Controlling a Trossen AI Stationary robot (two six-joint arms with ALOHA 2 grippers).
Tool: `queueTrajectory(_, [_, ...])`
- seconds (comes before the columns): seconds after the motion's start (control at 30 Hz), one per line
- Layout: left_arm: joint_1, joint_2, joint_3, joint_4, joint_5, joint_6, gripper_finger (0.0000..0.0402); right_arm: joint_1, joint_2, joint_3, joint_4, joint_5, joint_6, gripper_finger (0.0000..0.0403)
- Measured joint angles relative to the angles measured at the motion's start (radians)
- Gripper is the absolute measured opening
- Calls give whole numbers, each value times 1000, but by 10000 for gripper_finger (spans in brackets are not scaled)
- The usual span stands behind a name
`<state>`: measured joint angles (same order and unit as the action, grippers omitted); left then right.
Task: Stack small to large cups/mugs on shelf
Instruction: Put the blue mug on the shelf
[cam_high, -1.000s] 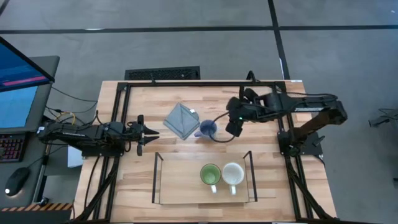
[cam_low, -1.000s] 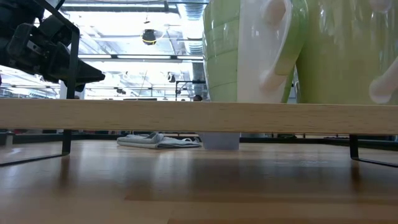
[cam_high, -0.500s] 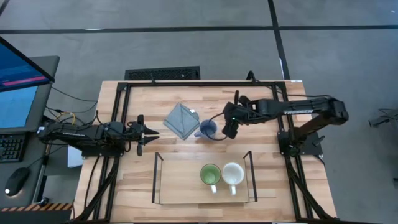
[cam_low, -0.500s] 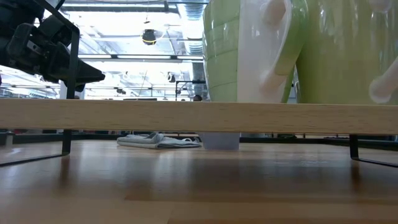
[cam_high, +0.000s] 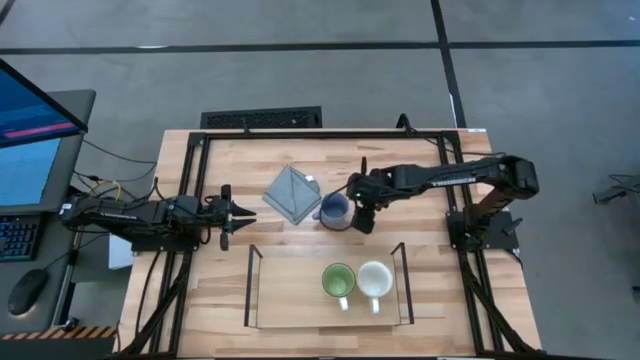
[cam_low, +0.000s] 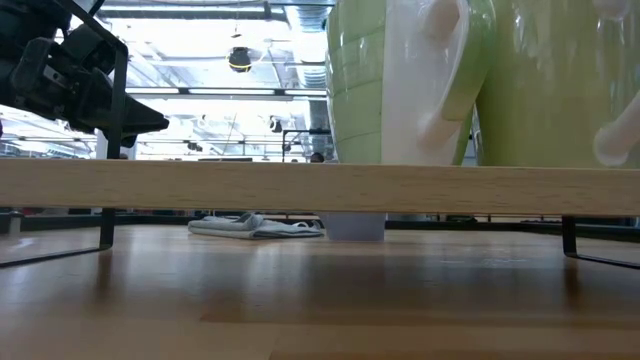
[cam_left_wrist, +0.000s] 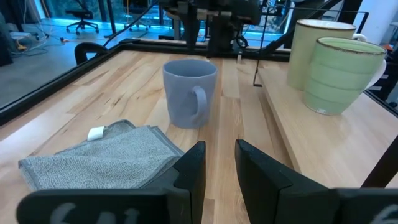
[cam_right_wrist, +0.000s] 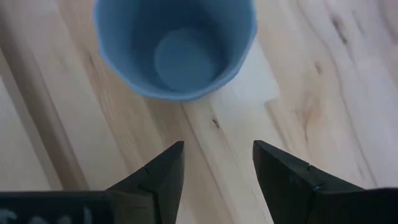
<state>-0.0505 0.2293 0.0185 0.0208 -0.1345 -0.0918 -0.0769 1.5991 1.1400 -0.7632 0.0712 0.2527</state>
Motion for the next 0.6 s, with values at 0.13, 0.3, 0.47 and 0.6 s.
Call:
queueTrajectory(0.13, [0,0,0,0,0,0,76,0,27,0,16,-22,-19,212])
queueTrajectory(0.3, [0,0,0,0,0,0,76,1,43,0,81,-95,-49,212])
queueTrajectory(0.47, [0,0,0,0,0,0,76,-2,43,1,118,-99,-53,212])
queueTrajectory(0.6, [0,0,0,0,0,0,76,-6,43,1,145,-98,-71,212])
